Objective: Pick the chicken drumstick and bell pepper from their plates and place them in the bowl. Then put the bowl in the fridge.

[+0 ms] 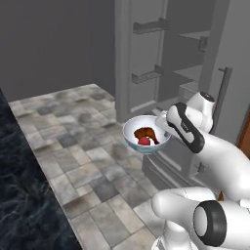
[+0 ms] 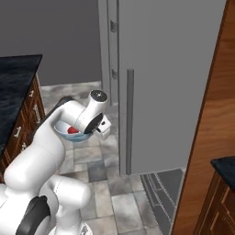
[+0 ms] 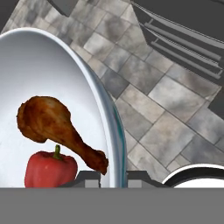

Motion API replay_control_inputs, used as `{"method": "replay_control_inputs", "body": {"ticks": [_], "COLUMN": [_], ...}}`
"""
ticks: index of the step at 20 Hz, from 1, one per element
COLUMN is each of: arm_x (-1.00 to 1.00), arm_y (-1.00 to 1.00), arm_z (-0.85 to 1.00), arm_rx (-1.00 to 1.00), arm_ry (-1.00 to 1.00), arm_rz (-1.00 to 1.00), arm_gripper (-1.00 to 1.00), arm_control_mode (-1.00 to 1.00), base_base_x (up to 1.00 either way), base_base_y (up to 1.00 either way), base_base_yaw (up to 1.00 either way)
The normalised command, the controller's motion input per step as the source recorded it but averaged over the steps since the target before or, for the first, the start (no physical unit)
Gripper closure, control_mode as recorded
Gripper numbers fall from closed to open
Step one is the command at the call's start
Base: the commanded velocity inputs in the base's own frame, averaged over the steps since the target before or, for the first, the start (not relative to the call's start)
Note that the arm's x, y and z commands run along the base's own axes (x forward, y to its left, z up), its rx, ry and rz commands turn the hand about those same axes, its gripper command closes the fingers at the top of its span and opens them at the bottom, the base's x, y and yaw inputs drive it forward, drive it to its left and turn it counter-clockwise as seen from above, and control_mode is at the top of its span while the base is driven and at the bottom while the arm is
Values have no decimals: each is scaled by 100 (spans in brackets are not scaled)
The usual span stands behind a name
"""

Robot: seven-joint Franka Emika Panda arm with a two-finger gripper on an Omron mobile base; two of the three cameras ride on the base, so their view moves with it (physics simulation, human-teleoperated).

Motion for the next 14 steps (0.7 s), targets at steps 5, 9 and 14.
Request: {"method": "replay_control_inputs", "body": {"ticks": [5, 9, 14], "arm_x": [0, 0, 0], "arm_y": [0, 0, 0], "arm_z": [0, 0, 0], "arm_rx": [0, 0, 0], "arm_ry": [0, 0, 0], "arm_rz": [0, 0, 0], "arm_gripper": [100, 100, 100], "arm_control_mode": [100, 100, 100], "base_base_x": [74, 60, 54], "base_base_y": [30, 0, 0], "base_base_yaw": [0, 17, 16]}}
